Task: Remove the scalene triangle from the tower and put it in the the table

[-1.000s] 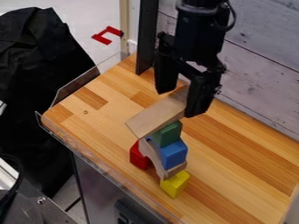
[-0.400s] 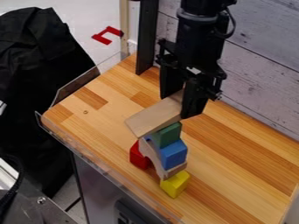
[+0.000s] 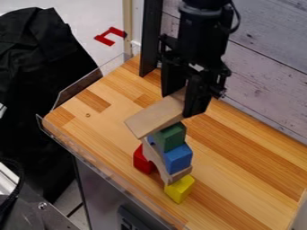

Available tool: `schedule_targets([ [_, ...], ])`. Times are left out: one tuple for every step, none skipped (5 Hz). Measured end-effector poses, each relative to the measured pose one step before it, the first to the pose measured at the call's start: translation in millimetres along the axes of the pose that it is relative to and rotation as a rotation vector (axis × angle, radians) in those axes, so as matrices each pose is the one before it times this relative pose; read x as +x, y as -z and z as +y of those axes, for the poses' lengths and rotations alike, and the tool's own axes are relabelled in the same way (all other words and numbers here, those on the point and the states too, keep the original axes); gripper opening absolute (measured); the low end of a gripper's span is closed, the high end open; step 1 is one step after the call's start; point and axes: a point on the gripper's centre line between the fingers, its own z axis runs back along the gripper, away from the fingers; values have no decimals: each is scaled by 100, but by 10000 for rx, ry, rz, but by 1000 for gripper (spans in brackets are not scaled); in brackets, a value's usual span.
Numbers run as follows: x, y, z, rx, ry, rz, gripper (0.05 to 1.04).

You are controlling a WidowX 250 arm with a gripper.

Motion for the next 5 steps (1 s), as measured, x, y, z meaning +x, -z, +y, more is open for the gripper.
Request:
schedule_targets([
  [397,-885,192,207,47,-141,551],
  [782,-1008,175,176,503,-256,551],
  [1929,1658,-1213,-187,2326,627,551],
  [1526,559,-929,-52,1011,98,551],
  [1637,765,-1304,32,937,230,551],
])
